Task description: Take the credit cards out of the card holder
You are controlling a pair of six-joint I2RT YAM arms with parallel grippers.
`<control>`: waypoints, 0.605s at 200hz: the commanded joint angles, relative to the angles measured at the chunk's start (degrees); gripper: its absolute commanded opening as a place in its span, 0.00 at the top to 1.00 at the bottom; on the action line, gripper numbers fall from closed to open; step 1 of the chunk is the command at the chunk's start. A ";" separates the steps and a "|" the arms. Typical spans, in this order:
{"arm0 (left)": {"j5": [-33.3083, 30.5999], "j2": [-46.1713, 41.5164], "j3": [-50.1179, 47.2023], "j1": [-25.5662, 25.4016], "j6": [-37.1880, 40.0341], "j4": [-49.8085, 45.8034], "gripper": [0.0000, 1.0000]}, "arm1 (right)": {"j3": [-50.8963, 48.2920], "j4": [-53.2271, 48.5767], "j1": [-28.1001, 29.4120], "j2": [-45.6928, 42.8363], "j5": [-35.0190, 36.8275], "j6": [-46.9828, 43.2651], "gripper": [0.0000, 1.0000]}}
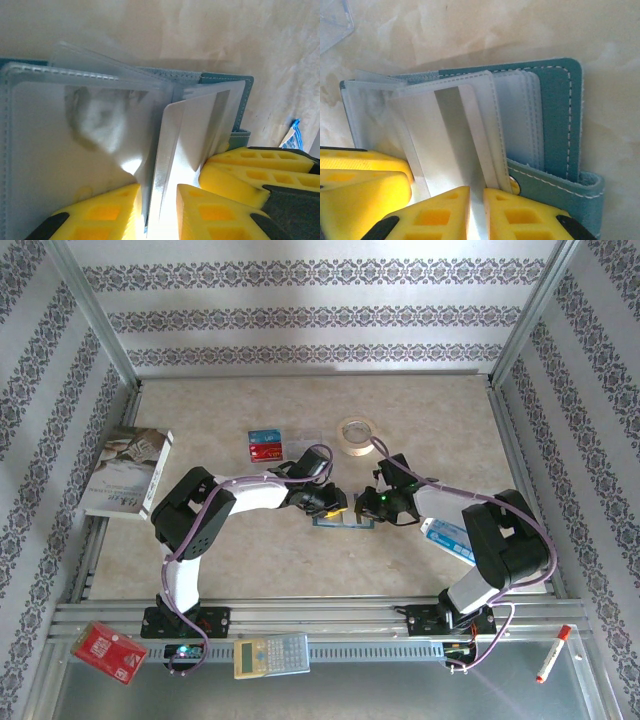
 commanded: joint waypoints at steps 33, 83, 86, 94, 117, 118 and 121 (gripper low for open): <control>-0.45 2.78 -4.21 1.04 0.34 4.30 0.73 | -1.89 1.13 -2.52 3.28 -7.01 5.28 0.78; 2.46 1.28 -6.34 1.14 0.75 9.37 0.77 | -2.34 0.79 -3.43 3.31 -6.20 5.41 0.78; 2.44 1.09 -6.51 1.22 0.85 9.47 0.78 | -2.34 0.50 -3.42 3.24 -5.89 5.21 0.79; 2.60 0.50 -6.85 1.39 1.28 10.01 0.80 | -2.34 -0.18 -3.43 3.13 -4.99 4.79 0.78; 4.01 -0.50 -7.26 1.67 2.17 12.47 0.84 | -2.51 -0.76 -3.39 3.04 -4.12 4.23 0.79; 4.09 -0.53 -7.26 1.62 2.22 12.60 0.84 | -2.52 -0.79 -3.41 3.04 -4.09 4.19 0.79; 4.32 -0.55 -7.20 1.66 2.31 12.81 0.84 | -2.52 -0.74 -3.41 3.04 -4.07 4.15 0.79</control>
